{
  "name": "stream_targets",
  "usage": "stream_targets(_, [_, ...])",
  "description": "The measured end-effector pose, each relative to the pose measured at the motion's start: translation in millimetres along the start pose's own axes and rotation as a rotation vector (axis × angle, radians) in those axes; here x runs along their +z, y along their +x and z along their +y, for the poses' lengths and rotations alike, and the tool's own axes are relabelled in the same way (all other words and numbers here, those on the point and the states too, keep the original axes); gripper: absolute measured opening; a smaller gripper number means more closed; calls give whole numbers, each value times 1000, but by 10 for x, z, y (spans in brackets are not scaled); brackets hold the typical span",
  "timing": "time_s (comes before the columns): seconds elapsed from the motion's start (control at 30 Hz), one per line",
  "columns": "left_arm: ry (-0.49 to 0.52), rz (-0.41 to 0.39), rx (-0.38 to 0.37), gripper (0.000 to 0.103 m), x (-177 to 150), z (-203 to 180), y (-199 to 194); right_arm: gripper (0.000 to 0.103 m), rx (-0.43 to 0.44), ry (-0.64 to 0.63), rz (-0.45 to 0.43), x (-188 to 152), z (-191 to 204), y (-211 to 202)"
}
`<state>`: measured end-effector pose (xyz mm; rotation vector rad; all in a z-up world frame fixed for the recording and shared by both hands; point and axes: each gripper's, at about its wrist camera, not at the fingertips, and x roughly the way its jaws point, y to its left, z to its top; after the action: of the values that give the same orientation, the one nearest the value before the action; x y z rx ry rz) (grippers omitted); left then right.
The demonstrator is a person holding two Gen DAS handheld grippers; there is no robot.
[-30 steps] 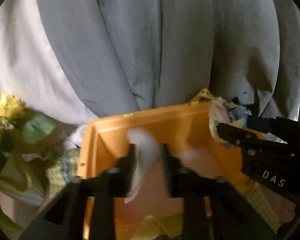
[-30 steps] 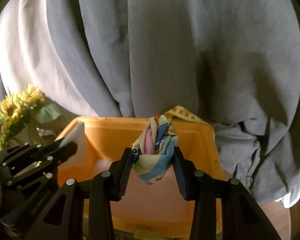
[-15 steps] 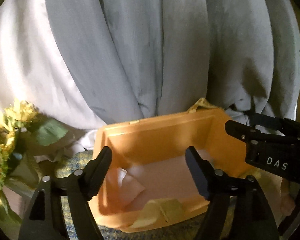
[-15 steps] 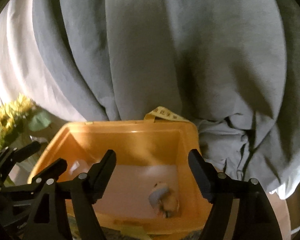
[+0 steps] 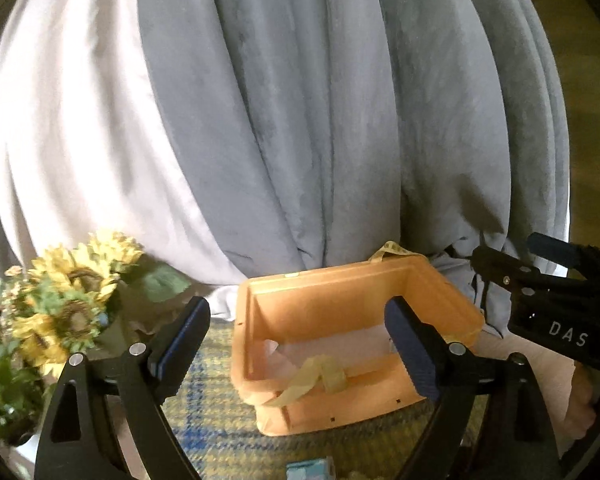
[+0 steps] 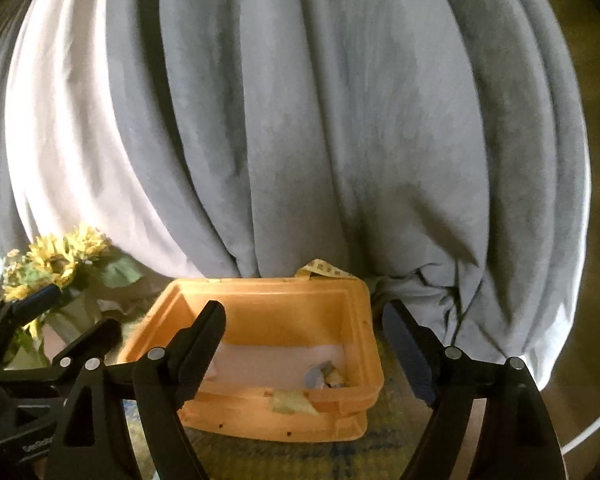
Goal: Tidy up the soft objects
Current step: 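Move both tools back toward the remaining soft items on the runner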
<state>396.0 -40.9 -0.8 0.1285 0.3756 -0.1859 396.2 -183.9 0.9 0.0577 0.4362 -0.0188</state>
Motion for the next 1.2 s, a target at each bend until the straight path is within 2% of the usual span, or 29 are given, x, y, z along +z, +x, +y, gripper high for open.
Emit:
stream_targets(0.13, [-4,-10,21,90,-62,15,-274,82,-13,-22,-25,-50,35,-249])
stream_targets(0.5, [2,-22,55,91,-296,-10,-833,82,-12,-27,-21,-324,102,-742])
stream_targets(0.9, [-10,16,58,92,-680,-102,-1114,82,-40,-41,-22,-682,106,-1067])
stream_targets(1.2, [-19,74,61,92,-989,-197,-1181,82,-11,-21,22,-988,54,-1137])
